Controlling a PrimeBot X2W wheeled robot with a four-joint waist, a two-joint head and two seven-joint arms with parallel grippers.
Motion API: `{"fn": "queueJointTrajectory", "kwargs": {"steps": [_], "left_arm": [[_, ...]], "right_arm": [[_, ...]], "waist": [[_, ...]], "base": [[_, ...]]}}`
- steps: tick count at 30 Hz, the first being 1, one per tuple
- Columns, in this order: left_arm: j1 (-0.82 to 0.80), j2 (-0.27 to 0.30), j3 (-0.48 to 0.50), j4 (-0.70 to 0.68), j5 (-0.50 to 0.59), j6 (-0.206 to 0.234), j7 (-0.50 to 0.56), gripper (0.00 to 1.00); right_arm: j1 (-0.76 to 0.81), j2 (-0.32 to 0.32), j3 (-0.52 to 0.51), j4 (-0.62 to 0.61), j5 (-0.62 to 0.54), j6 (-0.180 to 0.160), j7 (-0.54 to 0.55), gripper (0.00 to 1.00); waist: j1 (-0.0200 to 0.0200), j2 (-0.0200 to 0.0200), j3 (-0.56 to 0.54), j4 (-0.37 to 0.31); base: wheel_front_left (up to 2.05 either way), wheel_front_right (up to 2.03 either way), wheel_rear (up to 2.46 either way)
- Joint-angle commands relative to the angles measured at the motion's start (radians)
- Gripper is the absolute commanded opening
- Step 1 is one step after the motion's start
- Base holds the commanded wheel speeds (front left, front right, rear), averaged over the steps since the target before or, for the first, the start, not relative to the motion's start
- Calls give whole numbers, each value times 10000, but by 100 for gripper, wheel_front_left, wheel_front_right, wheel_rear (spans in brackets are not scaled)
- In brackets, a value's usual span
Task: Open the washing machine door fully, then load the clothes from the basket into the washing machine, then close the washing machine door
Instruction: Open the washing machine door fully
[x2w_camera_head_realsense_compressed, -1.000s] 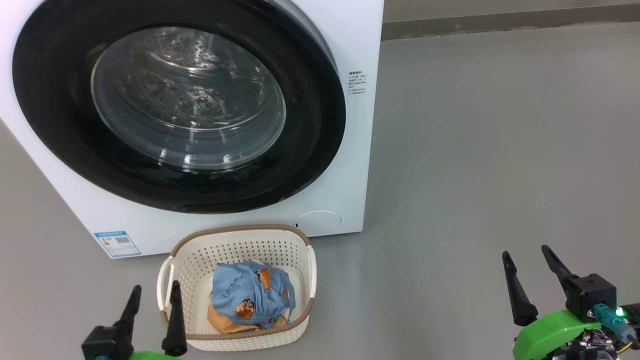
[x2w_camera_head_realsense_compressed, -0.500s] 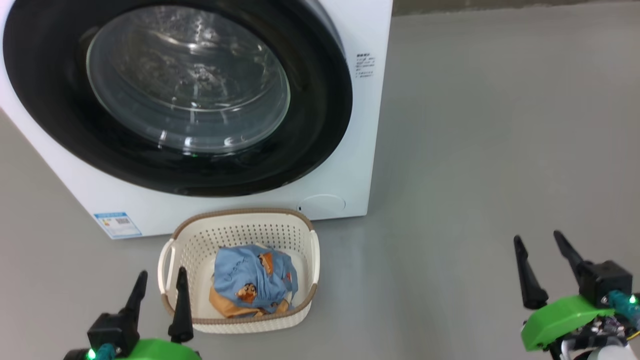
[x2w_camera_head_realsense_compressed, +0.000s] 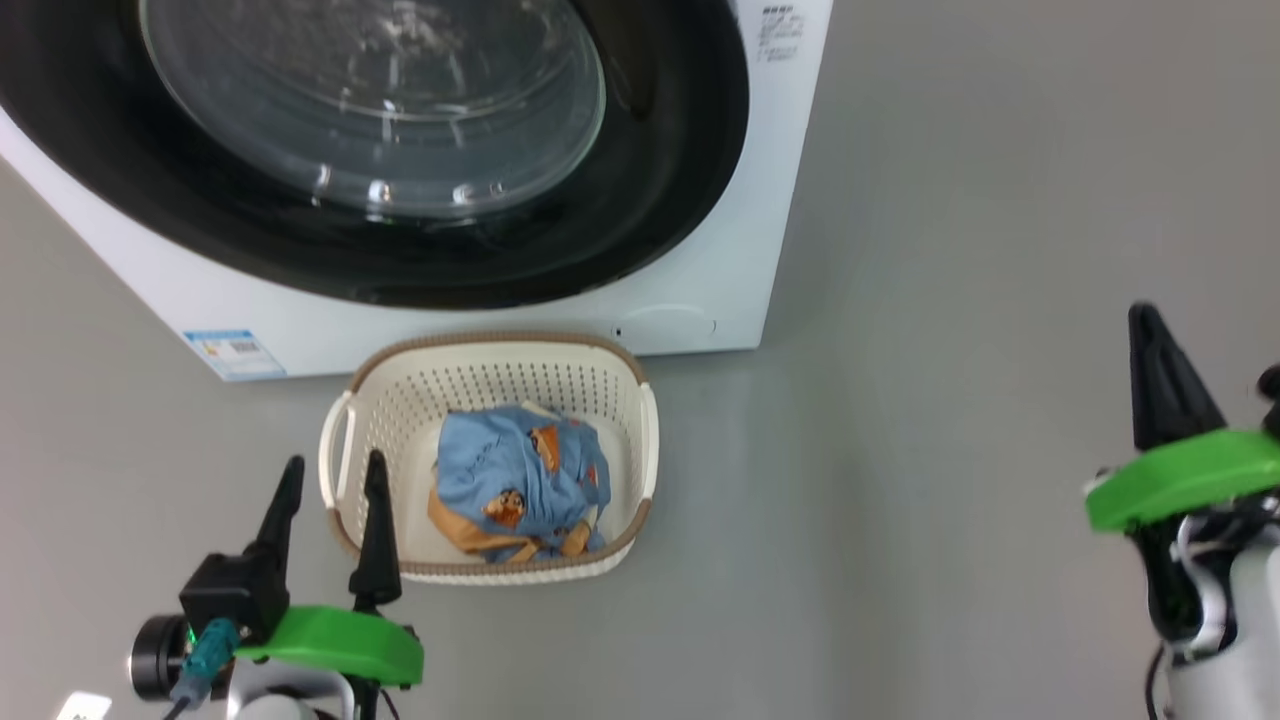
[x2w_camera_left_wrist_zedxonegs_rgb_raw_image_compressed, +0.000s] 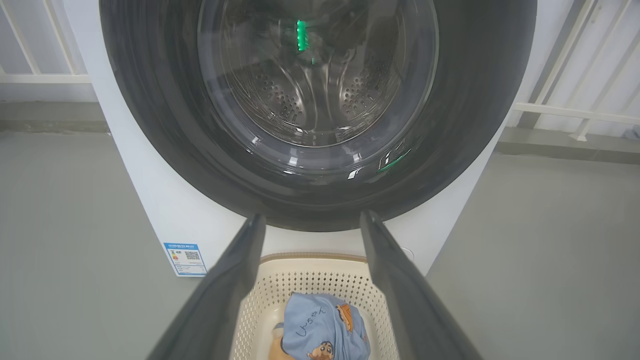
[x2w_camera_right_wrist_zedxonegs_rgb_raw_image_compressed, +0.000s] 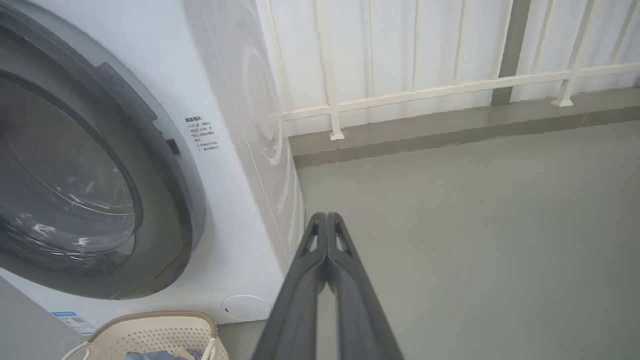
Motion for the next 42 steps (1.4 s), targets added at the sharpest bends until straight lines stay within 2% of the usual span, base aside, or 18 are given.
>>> {"fn": "queueJointTrajectory", "kwargs": {"steps": [1,10,15,24,29,42], "left_arm": [[-408,132,348,-307,156,-16,-66,100],[-1174,-68,318,-347,387,-173,-66,100],[-1650,-262,275,-354,518,-287,-66,100],[-2407,-590,204,-232,773,-533,-66,100],[-2656,-712,243,-198,878,-623,-66,100],[-2907,-876,346,-96,967,-757,-67,100]], "right_arm": [[-486,-14,110,-173,520,46,107,0],[-2580,134,-494,618,4707,46,1639,0],[-3940,262,-1001,1266,7048,46,2947,0],[-6726,388,-1753,3173,9931,46,5583,0],[-7852,400,-1578,3832,10306,46,6591,0],[-10033,406,-191,4834,10209,46,7159,0]], "waist": [[-1,0,517,167],[-1,0,1571,325],[-1,0,2193,437],[-1,0,3188,755],[-1,0,3525,933],[-1,0,4019,1308]], "base": [[0,0,0],[0,0,0],[0,0,0],[0,0,0],[0,0,0],[0,0,0]]}}
